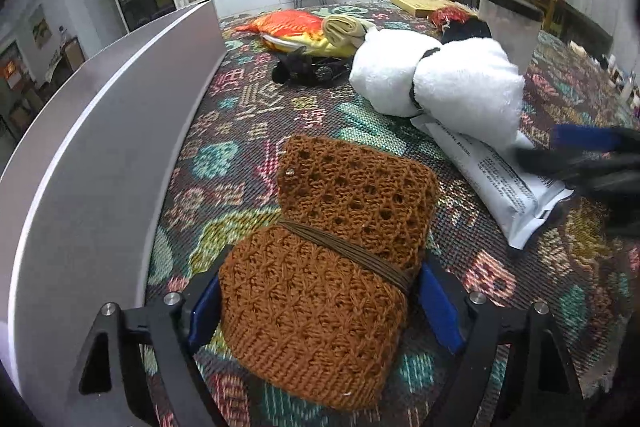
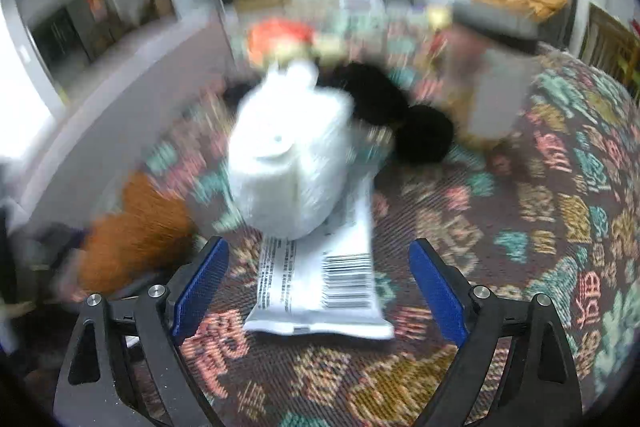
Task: Organize soft objects
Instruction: 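Grasp the brown knit hat with the left tool while the right tool grasps the white barcode packet, then carry the hat and packet into the white box and open both tools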
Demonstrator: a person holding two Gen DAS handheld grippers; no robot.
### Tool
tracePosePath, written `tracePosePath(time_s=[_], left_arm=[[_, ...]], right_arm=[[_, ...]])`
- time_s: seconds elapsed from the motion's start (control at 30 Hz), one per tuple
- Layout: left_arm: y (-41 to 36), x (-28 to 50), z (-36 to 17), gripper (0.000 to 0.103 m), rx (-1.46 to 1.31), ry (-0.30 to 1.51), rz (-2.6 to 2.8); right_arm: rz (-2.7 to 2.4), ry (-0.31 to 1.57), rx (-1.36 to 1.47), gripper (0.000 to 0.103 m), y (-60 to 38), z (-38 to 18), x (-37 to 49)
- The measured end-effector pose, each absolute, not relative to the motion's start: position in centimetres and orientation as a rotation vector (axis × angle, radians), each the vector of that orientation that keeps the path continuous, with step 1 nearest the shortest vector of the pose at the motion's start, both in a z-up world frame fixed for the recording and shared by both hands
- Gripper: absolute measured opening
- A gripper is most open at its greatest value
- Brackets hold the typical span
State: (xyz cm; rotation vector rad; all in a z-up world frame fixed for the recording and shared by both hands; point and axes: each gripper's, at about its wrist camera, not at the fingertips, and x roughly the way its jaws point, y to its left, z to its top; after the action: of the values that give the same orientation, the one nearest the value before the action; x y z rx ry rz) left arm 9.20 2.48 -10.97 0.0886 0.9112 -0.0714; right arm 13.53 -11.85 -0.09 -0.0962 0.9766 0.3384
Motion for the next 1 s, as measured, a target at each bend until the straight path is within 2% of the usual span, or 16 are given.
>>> tracePosePath(time_s=[0.1, 0.13, 0.3, 0.47, 0.57, 0.7, 0.9, 0.97, 1.0], left_arm=[[3.5, 7.9, -10.3, 0.083, 0.027, 0.92, -0.081], [3.7, 7.5, -10.2, 0.083, 0.022, 0.921, -0.089], [4.1, 5.7, -9.2, 0.083, -0.006, 0.9, -0.142], [4.2, 5.1, -7.6, 0.083, -0.087, 0.881, -0.199], [5.0, 4.7, -5.2, 0.083, -0.142, 0.846, -0.234], [9.5, 3.6, -1.1, 0.083, -0.205, 0.776, -0.205], [20.2, 2.0, 2.5, 0.084, -0.159, 0.697, 0.081], [23.4, 2.1, 2.3, 0.089, -0.129, 0.705, 0.2], [24.6, 2.5, 1.9, 0.098, -0.11, 0.722, 0.257]], right_arm=[[0.303, 1.095, -0.178, 0.088, -10.1, -2.3, 15.3], [0.289, 1.109, -0.206, 0.064, -10.0, -2.6, 15.3], [0.239, 1.131, -0.151, 0.063, -14.8, -0.9, 12.3], [0.196, 1.126, 0.157, 0.063, -23.0, 1.3, 9.2], [0.197, 1.061, 0.269, 0.063, -24.6, 3.3, 8.3], [0.347, 0.988, 0.265, 0.063, -19.1, 7.4, 8.0], [0.697, 0.921, 0.204, 0.064, -3.9, 13.2, 8.9], [0.814, 0.918, 0.206, 0.068, 1.6, 13.9, 9.5], [0.856, 0.921, 0.209, 0.079, 3.8, 13.8, 9.8]])
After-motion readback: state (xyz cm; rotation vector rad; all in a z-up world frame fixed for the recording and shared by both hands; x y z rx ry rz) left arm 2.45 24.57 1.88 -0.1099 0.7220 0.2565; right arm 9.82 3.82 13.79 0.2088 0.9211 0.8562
